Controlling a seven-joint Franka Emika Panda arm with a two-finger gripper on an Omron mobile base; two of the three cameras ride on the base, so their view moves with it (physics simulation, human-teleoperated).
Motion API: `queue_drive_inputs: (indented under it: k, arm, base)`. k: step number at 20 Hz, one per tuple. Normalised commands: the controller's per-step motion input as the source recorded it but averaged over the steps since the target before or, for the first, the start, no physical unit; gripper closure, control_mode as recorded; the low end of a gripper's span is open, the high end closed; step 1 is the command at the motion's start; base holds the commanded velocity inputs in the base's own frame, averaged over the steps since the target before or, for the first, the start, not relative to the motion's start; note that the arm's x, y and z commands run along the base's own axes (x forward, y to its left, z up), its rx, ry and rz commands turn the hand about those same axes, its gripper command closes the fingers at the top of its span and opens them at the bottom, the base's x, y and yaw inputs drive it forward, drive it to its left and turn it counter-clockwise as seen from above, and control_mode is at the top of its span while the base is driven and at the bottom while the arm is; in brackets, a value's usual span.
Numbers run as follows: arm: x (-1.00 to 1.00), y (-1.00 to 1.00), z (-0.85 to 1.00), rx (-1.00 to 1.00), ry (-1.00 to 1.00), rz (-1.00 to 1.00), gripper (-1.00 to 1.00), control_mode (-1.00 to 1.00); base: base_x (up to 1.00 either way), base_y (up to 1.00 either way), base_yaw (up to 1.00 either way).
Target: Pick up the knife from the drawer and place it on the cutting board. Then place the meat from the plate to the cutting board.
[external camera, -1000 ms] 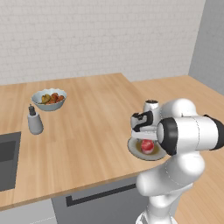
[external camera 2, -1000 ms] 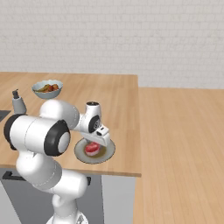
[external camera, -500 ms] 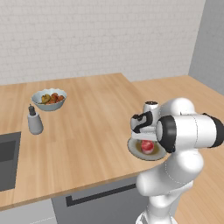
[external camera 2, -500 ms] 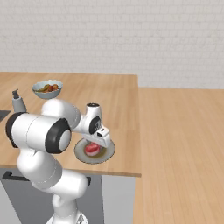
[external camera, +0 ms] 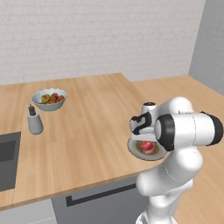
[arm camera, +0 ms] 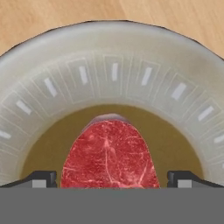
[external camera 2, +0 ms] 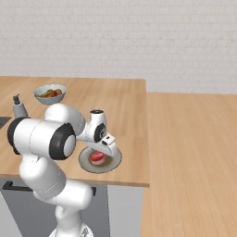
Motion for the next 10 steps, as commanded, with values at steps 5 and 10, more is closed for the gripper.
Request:
queue_drive_inputs:
  k: [5, 10]
  arm:
    - [0.0, 0.0, -0.36, -0.04, 0.0, 0.0, -1.0, -1.0]
    - [0.0, 0.0, -0.07, 0.0, 0.0, 0.0, 1.0, -1.0]
  base:
    - [0.0, 0.0, 0.0]
    - [0.0, 0.0, 0.0]
